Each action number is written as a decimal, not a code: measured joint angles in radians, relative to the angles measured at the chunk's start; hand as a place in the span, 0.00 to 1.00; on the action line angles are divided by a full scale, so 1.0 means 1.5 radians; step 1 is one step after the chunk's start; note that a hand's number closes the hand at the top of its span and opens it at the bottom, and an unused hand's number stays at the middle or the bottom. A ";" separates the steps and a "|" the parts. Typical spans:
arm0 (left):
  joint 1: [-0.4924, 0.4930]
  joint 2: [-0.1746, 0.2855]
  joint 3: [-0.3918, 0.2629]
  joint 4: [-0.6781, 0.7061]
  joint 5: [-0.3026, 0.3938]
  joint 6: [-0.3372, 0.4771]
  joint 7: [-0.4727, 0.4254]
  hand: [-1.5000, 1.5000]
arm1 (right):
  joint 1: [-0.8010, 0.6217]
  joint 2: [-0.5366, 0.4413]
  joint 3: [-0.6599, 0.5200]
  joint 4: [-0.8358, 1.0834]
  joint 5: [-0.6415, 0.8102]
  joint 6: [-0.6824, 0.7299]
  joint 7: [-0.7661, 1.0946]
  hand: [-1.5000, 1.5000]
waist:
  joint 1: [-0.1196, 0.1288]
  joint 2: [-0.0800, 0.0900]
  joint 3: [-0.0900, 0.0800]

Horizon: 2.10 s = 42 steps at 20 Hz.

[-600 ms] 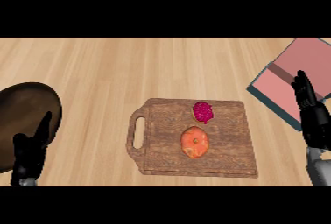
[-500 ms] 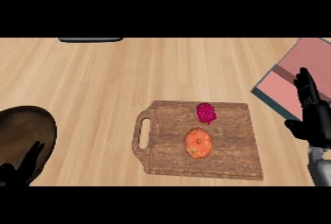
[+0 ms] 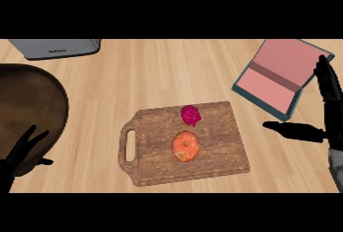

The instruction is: Pick the squash from the cutting board and place it in the cardboard box

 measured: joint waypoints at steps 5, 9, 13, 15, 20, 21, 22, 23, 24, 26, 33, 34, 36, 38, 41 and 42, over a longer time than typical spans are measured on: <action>-0.111 -0.027 -0.036 -0.027 0.019 -0.024 -0.032 0.50 | 0.046 -0.053 0.065 -0.114 0.117 -0.011 0.058 0.00 | 0.012 0.011 -0.001; -0.173 -0.045 -0.057 -0.010 0.017 -0.034 -0.041 0.50 | 0.077 -0.103 0.115 -0.226 0.212 0.014 0.166 0.00 | 0.030 0.017 -0.002; -0.224 -0.055 -0.070 0.009 0.017 -0.046 -0.039 0.50 | 0.078 -0.149 0.173 -0.303 0.282 0.096 0.310 0.00 | 0.050 0.021 -0.002; -0.248 -0.064 -0.079 0.022 0.012 -0.047 -0.039 0.50 | 0.063 -0.163 0.207 -0.330 0.304 0.150 0.382 0.00 | 0.061 0.024 -0.002; -0.301 -0.075 -0.086 0.063 0.012 -0.060 -0.039 0.50 | -0.001 -0.155 0.295 -0.403 0.327 0.293 0.578 0.00 | 0.084 0.027 -0.002; -0.305 -0.079 -0.090 0.067 0.012 -0.063 -0.042 0.50 | -0.020 -0.145 0.313 -0.403 0.331 0.319 0.616 0.00 | 0.089 0.028 -0.002; -0.309 -0.080 -0.091 0.069 0.012 -0.067 -0.041 0.50 | -0.036 -0.129 0.336 -0.405 0.340 0.340 0.654 0.00 | 0.094 0.027 -0.002; -0.314 -0.087 -0.096 0.077 0.006 -0.063 -0.047 0.50 | -0.055 -0.113 0.355 -0.402 0.344 0.359 0.682 0.00 | 0.097 0.028 -0.002; -0.320 -0.089 -0.097 0.082 0.004 -0.065 -0.046 0.50 | -0.075 -0.092 0.370 -0.395 0.345 0.372 0.705 0.00 | 0.099 0.028 -0.002; -0.323 -0.090 -0.099 0.079 0.005 -0.069 -0.043 0.50 | -0.105 -0.056 0.395 -0.379 0.344 0.391 0.739 0.00 | 0.105 0.027 -0.001; -0.336 -0.091 -0.091 0.102 0.001 -0.076 -0.050 0.50 | -0.181 0.076 0.439 -0.279 0.343 0.419 0.802 0.00 | 0.105 0.027 0.000; -0.338 -0.091 -0.087 0.104 0.005 -0.079 -0.052 0.50 | -0.188 0.096 0.446 -0.259 0.346 0.422 0.807 0.00 | 0.106 0.027 0.000; -0.342 -0.089 -0.082 0.104 0.006 -0.081 -0.048 0.50 | -0.202 0.133 0.451 -0.226 0.351 0.427 0.815 0.00 | 0.105 0.026 0.000; -0.340 -0.093 -0.082 0.110 0.001 -0.078 -0.051 0.50 | -0.203 0.152 0.454 -0.210 0.360 0.433 0.818 0.00 | 0.101 0.026 0.001; -0.341 -0.096 -0.081 0.113 -0.003 -0.077 -0.054 0.50 | -0.212 0.181 0.464 -0.175 0.392 0.441 0.821 0.00 | 0.099 0.025 0.001; -0.339 -0.100 -0.083 0.113 -0.005 -0.075 -0.055 0.50 | -0.212 0.189 0.464 -0.166 0.401 0.444 0.821 0.00 | 0.098 0.025 0.001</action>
